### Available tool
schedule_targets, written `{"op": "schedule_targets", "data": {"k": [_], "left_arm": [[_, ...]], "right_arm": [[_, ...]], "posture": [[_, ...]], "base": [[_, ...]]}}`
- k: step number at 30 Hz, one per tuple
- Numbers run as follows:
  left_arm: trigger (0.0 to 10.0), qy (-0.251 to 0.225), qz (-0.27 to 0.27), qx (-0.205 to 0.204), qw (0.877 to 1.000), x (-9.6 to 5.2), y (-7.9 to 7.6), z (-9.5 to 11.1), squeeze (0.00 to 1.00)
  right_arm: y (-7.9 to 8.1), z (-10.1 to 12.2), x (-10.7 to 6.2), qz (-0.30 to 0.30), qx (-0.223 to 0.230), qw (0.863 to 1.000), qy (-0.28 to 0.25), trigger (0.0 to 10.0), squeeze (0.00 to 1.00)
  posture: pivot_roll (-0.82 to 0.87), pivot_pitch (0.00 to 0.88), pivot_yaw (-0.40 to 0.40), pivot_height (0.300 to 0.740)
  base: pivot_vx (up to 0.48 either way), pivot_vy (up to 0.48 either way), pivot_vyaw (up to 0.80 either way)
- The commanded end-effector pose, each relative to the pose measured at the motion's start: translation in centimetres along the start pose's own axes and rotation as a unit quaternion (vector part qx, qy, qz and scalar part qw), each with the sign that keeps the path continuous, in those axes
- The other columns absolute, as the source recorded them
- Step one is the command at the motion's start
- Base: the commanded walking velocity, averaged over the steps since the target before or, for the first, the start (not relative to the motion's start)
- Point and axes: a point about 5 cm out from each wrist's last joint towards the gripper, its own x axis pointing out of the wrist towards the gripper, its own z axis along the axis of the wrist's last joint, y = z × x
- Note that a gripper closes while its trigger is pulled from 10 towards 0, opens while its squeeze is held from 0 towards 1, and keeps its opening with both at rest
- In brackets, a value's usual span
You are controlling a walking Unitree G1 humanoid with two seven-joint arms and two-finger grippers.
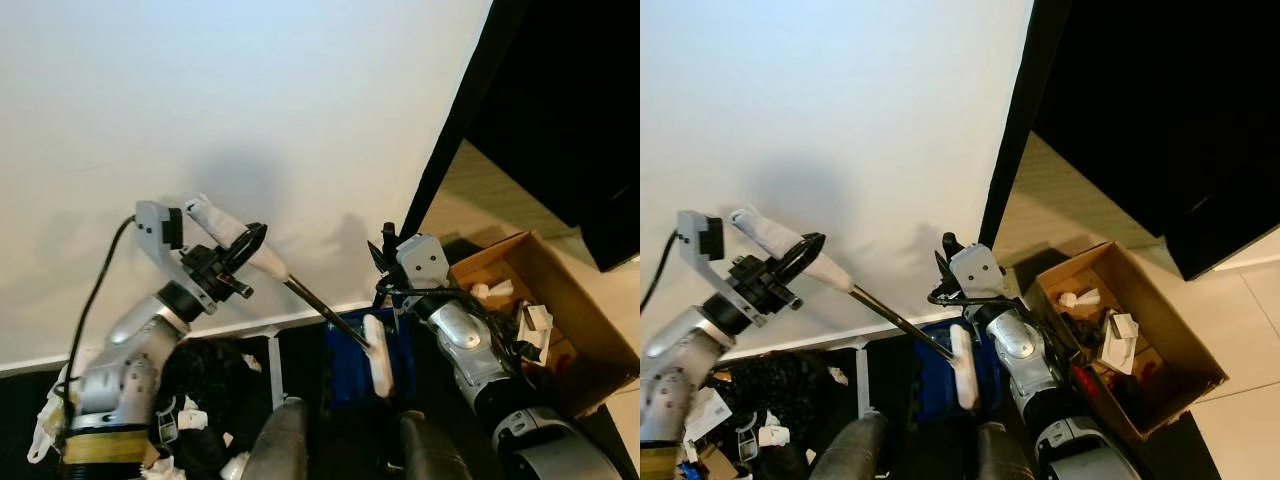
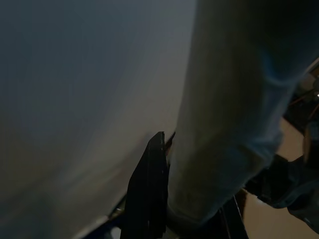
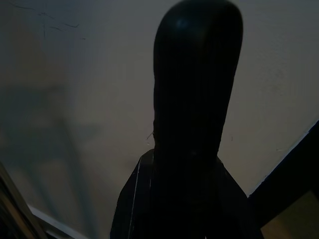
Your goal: Sweep floor
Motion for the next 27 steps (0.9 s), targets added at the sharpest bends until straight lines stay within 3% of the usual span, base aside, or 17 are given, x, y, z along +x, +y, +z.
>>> {"op": "schedule_targets", "data": {"k": [1,3,8,16,20,22,24,27], "left_arm": [[10.0,0.014,-0.007,0.019,1.000,-0.9,-0.1,0.6,0.00],[10.0,0.043,0.000,0.053,0.998,-2.0,0.4,0.8,0.00],[10.0,0.072,0.037,0.071,0.994,-3.4,1.6,-0.3,0.00],[10.0,0.090,0.075,0.081,0.990,-2.9,2.5,-3.0,0.00],[10.0,0.091,0.113,0.122,0.982,-2.3,4.4,-3.7,0.00],[10.0,0.091,0.113,0.122,0.982,-2.3,4.4,-3.7,0.00],[10.0,0.096,0.133,0.153,0.975,-2.0,5.4,-3.8,0.00],[10.0,0.099,0.141,0.167,0.971,-1.8,5.9,-4.0,0.00]], "right_arm": [[0.0,-0.3,-0.4,-0.004,-0.005,1.000,0.001,10.0,0.00],[0.1,-0.3,-0.3,-0.002,-0.004,1.000,0.000,10.0,0.00],[0.1,-0.2,-0.2,0.000,-0.005,1.000,-0.001,10.0,0.00],[0.1,-0.1,-0.1,0.002,-0.007,1.000,-0.004,10.0,0.00],[-0.1,0.0,-0.1,0.004,-0.010,1.000,-0.006,10.0,0.00],[-0.1,0.0,-0.1,0.004,-0.010,1.000,-0.006,10.0,0.00],[-0.2,0.0,-0.1,0.003,-0.011,1.000,-0.007,10.0,0.00],[-0.2,0.0,-0.1,0.002,-0.012,1.000,-0.007,10.0,0.00]], "posture": [[0.28,0.256,0.035,0.740],[0.29,0.254,0.035,0.740],[0.29,0.251,0.032,0.740],[0.27,0.249,0.018,0.740],[0.26,0.247,0.013,0.740],[0.26,0.247,0.013,0.740],[0.26,0.252,0.015,0.740],[0.25,0.253,0.017,0.740]], "base": [[0.000,0.000,0.00],[0.000,0.000,0.00],[0.000,0.000,0.00],[0.000,0.000,0.00],[0.000,0.000,0.00],[0.000,0.000,0.00],[0.000,0.000,0.00],[0.000,0.000,0.00]]}}
